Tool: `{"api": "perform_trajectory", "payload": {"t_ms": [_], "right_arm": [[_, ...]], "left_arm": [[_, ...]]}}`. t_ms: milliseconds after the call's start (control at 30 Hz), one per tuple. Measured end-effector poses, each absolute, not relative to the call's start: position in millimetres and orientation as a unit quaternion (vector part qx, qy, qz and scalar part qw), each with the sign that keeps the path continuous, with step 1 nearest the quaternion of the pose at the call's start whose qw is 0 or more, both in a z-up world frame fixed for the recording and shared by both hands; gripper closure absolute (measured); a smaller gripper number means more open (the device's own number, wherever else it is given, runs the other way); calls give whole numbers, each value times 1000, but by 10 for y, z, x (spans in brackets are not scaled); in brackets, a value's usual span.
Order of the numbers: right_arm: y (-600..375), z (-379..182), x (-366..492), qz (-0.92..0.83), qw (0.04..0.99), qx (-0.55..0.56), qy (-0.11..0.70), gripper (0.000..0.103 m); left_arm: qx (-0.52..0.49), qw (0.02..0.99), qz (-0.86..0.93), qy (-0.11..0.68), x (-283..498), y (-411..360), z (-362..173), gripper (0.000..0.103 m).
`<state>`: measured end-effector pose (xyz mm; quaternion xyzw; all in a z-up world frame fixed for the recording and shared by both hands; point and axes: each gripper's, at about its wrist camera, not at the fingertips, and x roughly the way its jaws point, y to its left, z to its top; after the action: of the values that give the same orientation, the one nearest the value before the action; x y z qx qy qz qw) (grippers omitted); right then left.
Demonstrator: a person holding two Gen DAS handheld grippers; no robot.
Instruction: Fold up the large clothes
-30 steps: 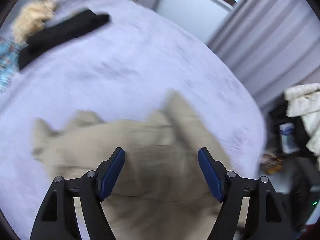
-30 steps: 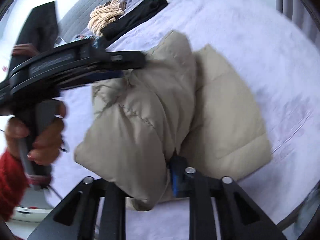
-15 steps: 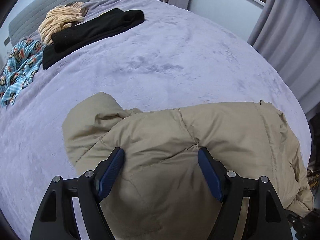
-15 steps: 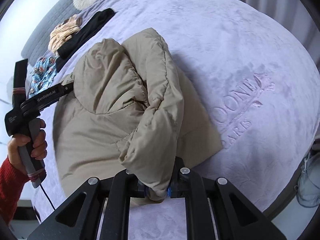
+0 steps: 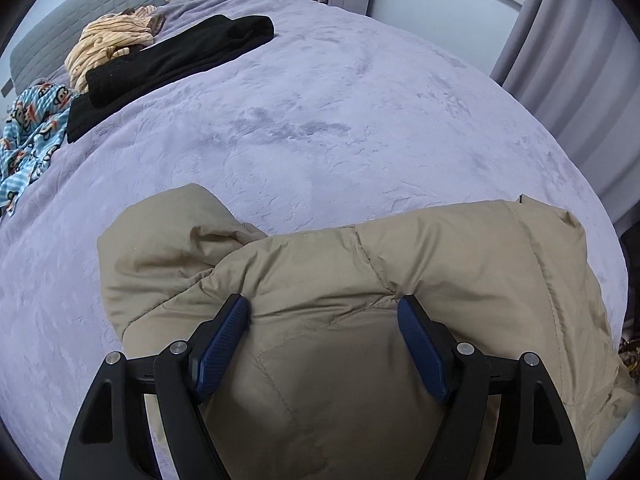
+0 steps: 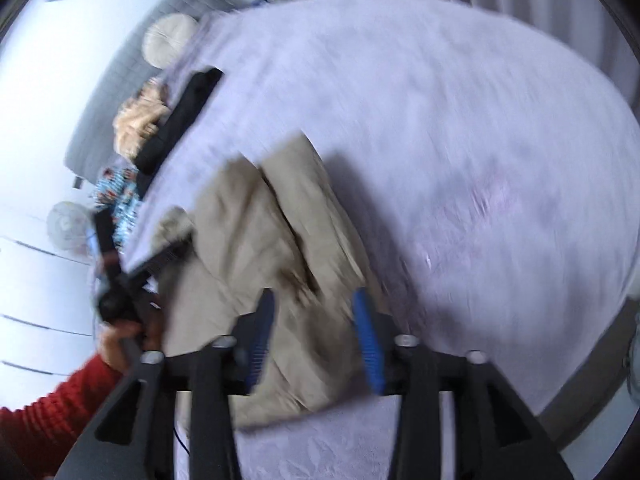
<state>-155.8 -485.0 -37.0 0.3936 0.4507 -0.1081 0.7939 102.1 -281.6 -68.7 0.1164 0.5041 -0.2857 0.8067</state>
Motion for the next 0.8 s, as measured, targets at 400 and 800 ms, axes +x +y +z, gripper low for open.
{"api": "perform_trajectory", "payload": {"t_ms": [400, 800], "right_arm": [[-5100, -1173, 143, 35, 726, 448, 520, 90], [-5271, -1433, -298, -35, 723, 411, 554, 100]], "left_arm": [[110, 806, -278, 510, 1061, -2701, -620, 25], [146, 799, -293, 505, 935, -2931, -683, 24]]}}
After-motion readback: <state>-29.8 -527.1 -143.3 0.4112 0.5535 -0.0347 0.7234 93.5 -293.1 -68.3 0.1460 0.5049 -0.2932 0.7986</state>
